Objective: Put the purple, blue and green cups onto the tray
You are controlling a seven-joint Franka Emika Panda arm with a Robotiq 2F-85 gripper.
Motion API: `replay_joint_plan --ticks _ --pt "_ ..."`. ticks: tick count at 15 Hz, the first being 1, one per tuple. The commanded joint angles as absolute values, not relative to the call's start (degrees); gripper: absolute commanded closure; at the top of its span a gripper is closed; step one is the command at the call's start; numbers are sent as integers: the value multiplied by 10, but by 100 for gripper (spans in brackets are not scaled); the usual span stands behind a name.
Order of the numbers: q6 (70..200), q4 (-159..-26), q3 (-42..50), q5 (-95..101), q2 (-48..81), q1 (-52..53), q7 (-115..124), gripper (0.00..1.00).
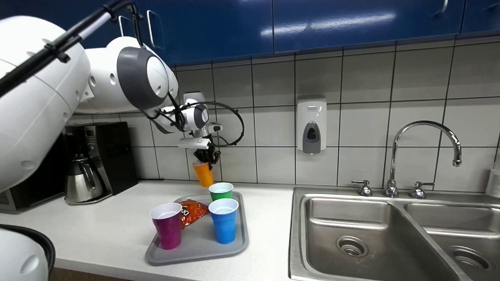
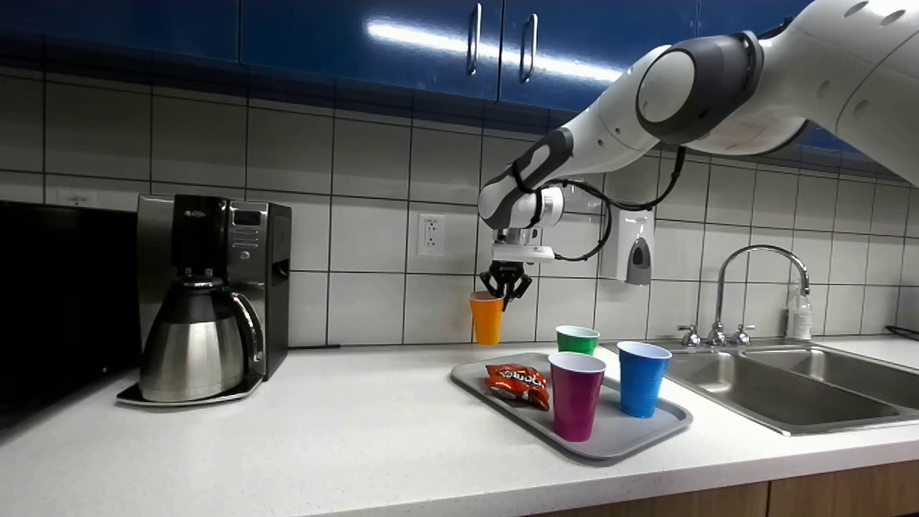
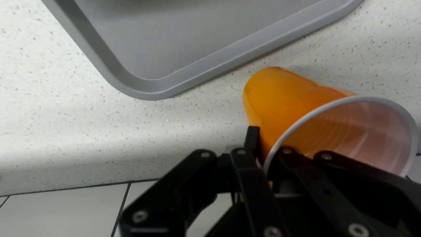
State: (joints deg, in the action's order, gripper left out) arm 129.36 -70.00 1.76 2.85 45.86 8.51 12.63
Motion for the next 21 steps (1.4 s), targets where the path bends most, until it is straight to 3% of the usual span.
replay_joint_plan --ticks 1,21 --pt "1292 -767 4 20 406 70 94 99" --pt "1294 -887 3 22 344 61 74 99"
